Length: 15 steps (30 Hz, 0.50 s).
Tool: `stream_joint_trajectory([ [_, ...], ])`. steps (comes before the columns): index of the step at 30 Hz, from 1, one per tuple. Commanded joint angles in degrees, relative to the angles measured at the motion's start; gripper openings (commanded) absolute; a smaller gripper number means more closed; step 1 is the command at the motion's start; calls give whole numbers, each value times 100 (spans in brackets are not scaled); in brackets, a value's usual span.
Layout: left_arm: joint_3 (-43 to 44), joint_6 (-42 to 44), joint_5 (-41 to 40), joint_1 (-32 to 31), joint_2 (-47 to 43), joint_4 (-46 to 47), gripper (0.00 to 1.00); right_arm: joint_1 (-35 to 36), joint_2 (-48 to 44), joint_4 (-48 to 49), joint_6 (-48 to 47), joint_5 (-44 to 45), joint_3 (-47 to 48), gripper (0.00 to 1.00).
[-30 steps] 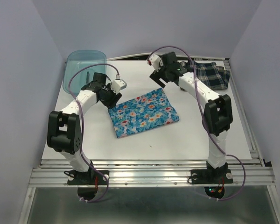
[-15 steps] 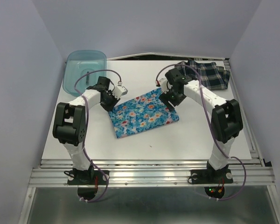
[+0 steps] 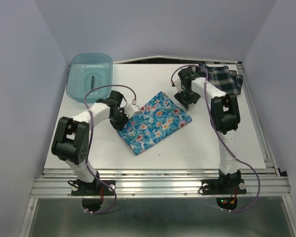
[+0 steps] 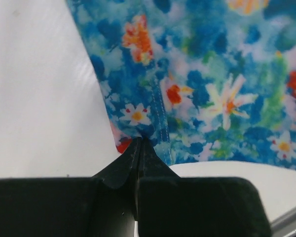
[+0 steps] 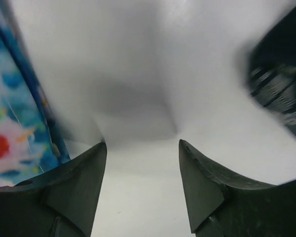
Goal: Fold and stack the skirts
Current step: Fold the skirt
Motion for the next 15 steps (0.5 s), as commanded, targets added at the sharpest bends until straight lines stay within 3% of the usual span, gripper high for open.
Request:
stream_joint_trajectory([
  [1,-73,-76,634,-606,-634,-602,8,50,845,547,-246,556,1290,66],
  [3,-29,-102,967,-1098,-793,-709,12,50,1363,503,-316,653,1890,66],
  [4,50,-163,1083,-1231,-959,-770,14,50,1522,476,-334,680,2502,66],
  [7,304,-427,1294,-1495,-1127,-675,22,50,1839,537,-404,881,3157,67],
  [12,744,-963,1260,-1496,-1207,-472,36,50,1156,1345,-580,970,2606,72],
  [15,763,-1279,682,-1487,-1268,-43,44,155,733,1400,-449,752,2438,72],
])
